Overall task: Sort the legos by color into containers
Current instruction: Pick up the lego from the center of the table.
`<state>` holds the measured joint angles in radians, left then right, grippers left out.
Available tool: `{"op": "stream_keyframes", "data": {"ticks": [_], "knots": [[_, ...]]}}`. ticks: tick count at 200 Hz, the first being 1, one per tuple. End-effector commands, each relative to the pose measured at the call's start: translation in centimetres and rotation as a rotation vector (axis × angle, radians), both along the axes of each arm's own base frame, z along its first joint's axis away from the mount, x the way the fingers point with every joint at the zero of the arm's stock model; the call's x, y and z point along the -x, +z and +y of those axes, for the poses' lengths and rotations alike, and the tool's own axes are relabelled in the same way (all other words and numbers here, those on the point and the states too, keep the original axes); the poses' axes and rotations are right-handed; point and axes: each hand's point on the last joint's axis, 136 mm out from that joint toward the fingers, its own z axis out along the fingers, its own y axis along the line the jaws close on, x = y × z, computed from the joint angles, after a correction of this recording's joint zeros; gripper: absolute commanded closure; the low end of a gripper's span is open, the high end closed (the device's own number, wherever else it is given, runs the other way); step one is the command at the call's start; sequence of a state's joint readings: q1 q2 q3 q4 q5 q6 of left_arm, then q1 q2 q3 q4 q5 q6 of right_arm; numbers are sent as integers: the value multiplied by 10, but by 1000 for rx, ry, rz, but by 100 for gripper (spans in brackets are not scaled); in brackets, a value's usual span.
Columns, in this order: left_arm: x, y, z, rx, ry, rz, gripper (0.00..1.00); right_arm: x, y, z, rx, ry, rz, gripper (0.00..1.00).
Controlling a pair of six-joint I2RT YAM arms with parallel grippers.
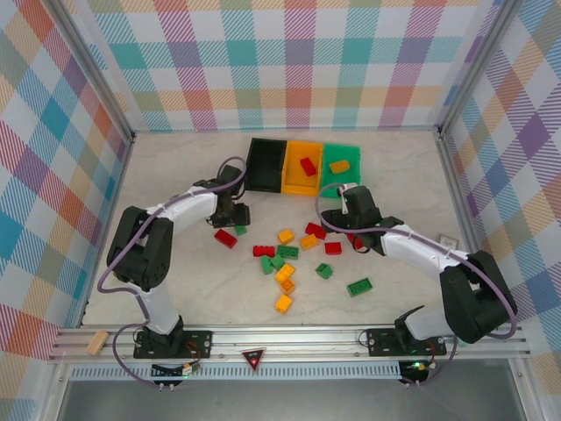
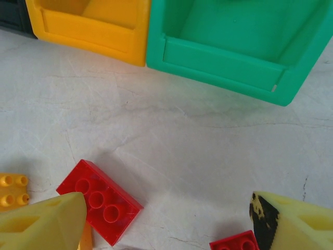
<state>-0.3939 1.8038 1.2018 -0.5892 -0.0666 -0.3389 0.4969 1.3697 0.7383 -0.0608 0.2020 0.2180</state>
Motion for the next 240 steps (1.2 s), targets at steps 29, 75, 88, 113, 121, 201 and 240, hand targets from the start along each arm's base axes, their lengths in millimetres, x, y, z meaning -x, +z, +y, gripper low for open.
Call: {"op": "stream_keyframes", "data": {"ticks": [29, 75, 88, 113, 121, 201, 240], "knots": [[5, -16, 3, -61, 13, 101, 46, -5, 13, 3, -51, -21, -47, 18], [1, -20, -4, -55, -17, 110, 56, -5, 11, 4, -54, -20, -41, 18], [0, -23, -5, -55, -21, 116, 57, -5, 12, 4, -56, -21, -44, 18], [0, -23, -9, -40, -29, 110, 65, -5, 11, 4, -53, -22, -45, 18], [0, -22, -12, -32, -35, 101, 66, -5, 9, 3, -49, -22, -38, 18], [-37, 41, -37, 49, -70, -67, 71, -8, 4, 6, -45, -21, -19, 17], [-71, 63, -56, 71, -103, -105, 70, -9, 3, 7, -47, -20, -20, 17]]}}
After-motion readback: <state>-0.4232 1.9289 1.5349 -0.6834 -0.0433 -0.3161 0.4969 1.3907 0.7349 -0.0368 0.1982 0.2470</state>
